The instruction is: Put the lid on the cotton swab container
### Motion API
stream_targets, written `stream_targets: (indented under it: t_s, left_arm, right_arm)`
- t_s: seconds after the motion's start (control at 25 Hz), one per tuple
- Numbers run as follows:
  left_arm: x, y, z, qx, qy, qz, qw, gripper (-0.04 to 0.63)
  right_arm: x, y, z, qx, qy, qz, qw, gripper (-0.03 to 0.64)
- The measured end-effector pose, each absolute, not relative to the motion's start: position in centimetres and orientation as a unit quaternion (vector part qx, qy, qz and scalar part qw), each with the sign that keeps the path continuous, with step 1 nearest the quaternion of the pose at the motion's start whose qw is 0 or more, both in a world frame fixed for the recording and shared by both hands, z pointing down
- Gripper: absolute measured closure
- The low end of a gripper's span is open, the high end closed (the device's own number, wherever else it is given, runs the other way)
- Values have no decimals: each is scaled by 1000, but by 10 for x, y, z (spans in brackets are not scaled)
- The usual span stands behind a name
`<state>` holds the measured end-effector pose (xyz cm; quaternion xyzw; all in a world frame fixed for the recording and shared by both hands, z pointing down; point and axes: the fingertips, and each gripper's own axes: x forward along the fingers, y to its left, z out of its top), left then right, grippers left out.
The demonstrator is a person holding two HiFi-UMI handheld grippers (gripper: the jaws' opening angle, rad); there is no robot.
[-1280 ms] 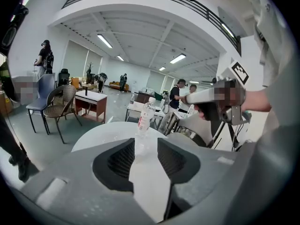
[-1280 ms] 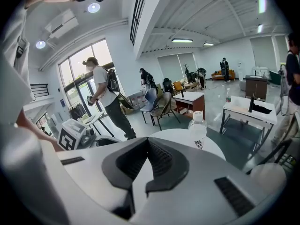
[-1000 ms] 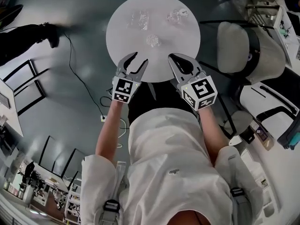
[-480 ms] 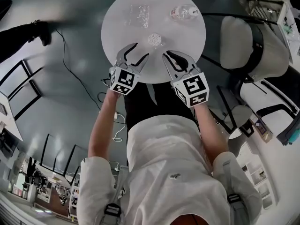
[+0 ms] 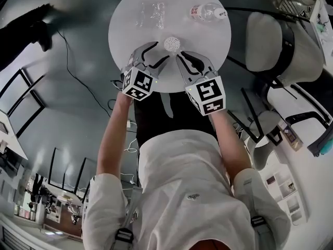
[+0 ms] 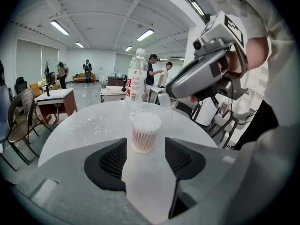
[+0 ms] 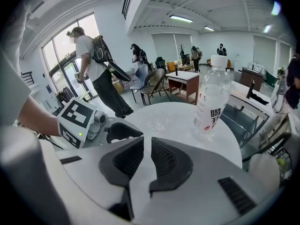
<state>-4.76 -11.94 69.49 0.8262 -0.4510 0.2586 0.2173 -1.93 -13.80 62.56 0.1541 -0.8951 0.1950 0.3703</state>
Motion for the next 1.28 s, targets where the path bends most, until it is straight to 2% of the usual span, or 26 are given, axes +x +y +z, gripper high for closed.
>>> stream_targets:
  t_s: [0.68,1.28]
  left_arm:
    - [-45,-128,702,834,-430,266,220,348]
    - [-44,-133,701,835,-428,263,224,348]
  right_arm:
    - [-38,-152,655,156,-878,196,408,561]
    - [-54,-155,661,157,-876,170,422,494]
